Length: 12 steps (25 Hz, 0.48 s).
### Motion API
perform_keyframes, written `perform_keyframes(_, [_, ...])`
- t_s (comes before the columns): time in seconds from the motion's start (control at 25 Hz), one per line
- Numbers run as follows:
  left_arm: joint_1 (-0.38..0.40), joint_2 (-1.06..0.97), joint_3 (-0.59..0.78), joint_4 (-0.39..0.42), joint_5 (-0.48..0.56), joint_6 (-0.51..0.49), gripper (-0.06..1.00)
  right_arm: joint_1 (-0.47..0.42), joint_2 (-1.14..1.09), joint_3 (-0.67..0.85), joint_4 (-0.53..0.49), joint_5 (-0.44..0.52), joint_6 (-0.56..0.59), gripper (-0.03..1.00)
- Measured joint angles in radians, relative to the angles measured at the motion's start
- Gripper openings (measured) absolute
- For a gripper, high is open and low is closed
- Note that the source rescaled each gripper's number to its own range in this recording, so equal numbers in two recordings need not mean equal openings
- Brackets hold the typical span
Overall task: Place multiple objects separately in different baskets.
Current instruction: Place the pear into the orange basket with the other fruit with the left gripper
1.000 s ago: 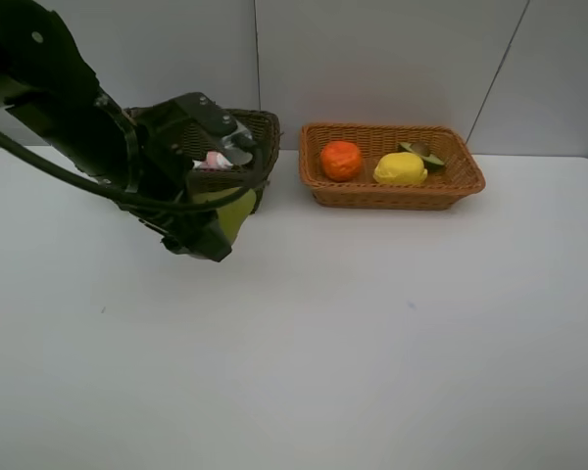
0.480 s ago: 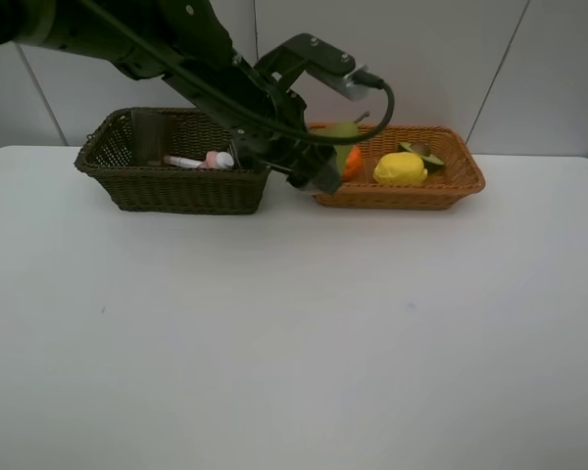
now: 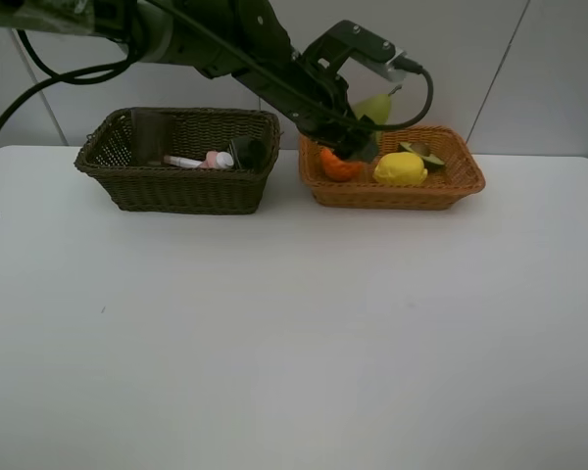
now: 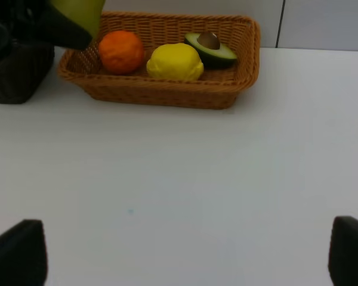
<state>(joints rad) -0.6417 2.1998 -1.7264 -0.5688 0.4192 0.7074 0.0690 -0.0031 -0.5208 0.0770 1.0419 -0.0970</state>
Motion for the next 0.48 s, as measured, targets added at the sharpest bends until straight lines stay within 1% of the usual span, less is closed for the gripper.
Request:
perform_keyframes(0.08, [0.0, 0.021, -0.03, 0.005, -0.052, 0.0, 0.93, 0.0, 0.0, 0.0, 0.0, 0.0, 0.0, 1.0])
perform_keyframes(0.24, [0.0, 0.061, -0.081, 0.014, -0.105, 0.002, 0.93, 0.0, 0.0, 0.0, 0.0, 0.0, 0.0, 1.0])
perform_keyframes(0.32, [0.0, 0.08, -0.097, 0.018, -0.129, 0.003, 0.93, 0.0, 0.0, 0.0, 0.0, 0.0, 0.0, 1.0])
perform_keyframes(0.48, [0.0, 0.113, -0.103, 0.018, -0.209, 0.003, 0.93, 0.0, 0.0, 0.0, 0.0, 0.0, 0.0, 1.0])
